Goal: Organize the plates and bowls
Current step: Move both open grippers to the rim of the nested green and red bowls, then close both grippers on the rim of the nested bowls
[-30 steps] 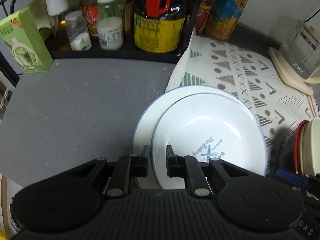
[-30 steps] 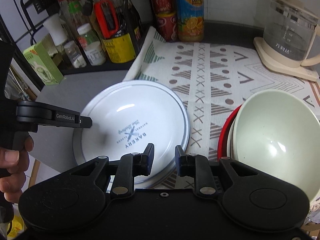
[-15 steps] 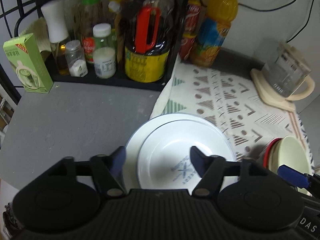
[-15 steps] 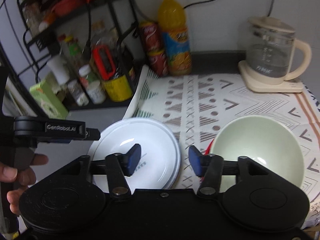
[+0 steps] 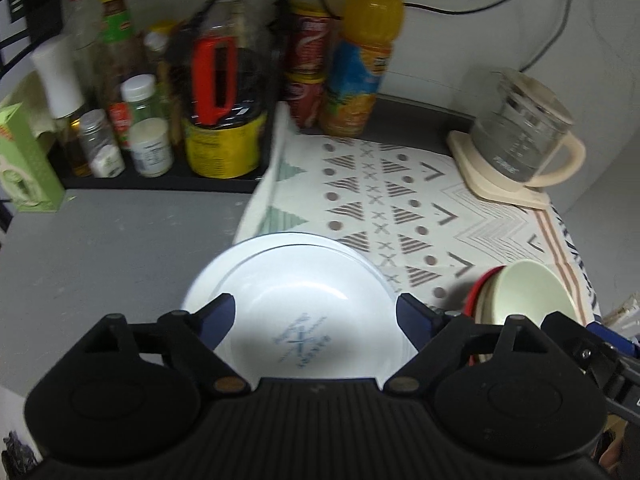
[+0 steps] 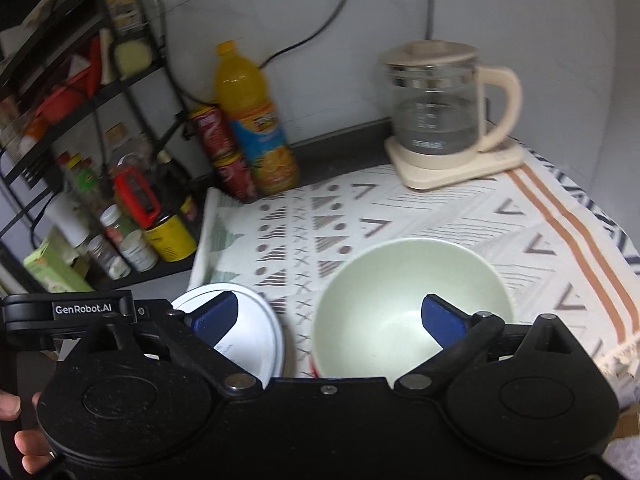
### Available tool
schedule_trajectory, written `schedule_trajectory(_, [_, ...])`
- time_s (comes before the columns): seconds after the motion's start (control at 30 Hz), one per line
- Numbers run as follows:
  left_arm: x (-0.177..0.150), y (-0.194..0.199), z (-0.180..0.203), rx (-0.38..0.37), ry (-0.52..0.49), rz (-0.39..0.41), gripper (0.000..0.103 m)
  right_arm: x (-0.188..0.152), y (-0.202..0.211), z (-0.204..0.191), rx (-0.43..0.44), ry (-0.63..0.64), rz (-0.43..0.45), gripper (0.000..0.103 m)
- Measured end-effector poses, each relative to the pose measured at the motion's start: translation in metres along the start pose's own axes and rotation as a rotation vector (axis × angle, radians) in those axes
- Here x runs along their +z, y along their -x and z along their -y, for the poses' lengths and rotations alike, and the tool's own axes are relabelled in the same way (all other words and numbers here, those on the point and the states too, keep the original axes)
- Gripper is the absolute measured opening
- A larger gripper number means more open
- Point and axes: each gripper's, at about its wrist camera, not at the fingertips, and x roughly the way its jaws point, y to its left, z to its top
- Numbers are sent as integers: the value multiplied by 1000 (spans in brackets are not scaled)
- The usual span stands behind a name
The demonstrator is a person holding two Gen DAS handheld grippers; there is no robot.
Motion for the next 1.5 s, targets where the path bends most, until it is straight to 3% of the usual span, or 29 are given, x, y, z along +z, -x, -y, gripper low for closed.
schedule_trajectory(0.37, [0,-20,58,-121,-98,-31,86,-7,10,49,-99,-80,-4,100])
schedule_trajectory(0.63, [-7,-42,92,-168,-164,-88,86,-18,3,80,-148,-148,-59,99])
schedule_trajectory(0.9, [-17,-70,102,-204,-156,-167,83,-28,-21,97,-130,-190,-168,73])
schedule_trajectory(1.07, [-18,-93,100,-205,-146,-228,62,-31,-37,104,-111,-214,-217,60])
schedule_trajectory(1.33, [-14,-111,103,-213,-137,-270,42,-29,-50,115,-78,-258,-266,42])
schedule_trajectory(1.5, [-17,-118,108,-231,-128,-292,27,-33,-61,114,-53,-248,-305,37])
